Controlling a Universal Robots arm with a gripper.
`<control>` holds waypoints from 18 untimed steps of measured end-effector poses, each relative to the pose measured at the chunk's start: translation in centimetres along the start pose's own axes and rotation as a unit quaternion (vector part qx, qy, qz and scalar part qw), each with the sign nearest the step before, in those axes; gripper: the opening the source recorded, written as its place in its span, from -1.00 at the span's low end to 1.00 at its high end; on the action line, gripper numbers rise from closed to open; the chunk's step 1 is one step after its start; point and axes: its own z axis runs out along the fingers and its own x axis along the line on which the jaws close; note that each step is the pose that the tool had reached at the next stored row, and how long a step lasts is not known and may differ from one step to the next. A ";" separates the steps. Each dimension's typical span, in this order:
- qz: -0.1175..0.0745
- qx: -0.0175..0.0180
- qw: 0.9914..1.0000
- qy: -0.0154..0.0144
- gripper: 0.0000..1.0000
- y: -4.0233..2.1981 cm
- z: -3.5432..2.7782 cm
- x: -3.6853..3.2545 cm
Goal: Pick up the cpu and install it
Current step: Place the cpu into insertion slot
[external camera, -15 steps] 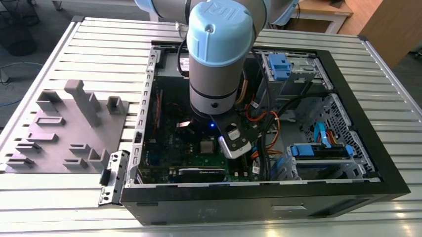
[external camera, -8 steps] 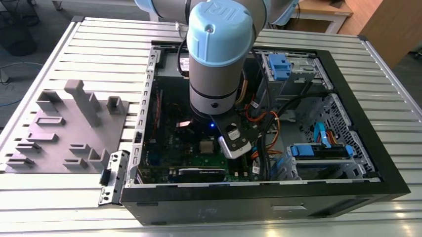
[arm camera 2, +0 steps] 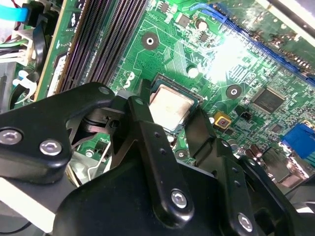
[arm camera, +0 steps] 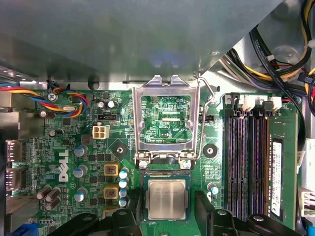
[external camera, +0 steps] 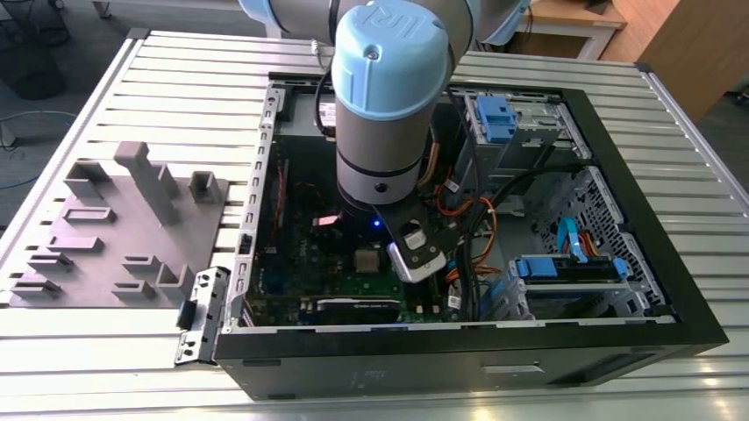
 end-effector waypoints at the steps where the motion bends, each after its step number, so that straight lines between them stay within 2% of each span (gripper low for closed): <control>1: 0.000 0.000 1.000 0.000 0.11 0.00 0.01 0.00; 4: 0.000 0.000 1.000 0.000 0.11 0.00 0.12 0.00; 6: 0.000 0.002 1.000 0.000 0.11 0.00 0.24 0.01; 10: 0.000 0.002 1.000 0.000 0.11 0.00 0.25 0.01; 12: 0.000 0.002 1.000 0.000 0.07 0.00 0.24 0.01; 13: 0.000 0.002 1.000 0.000 -0.03 0.00 0.24 0.01; 18: 0.000 0.002 1.000 0.000 -0.04 0.00 0.25 0.01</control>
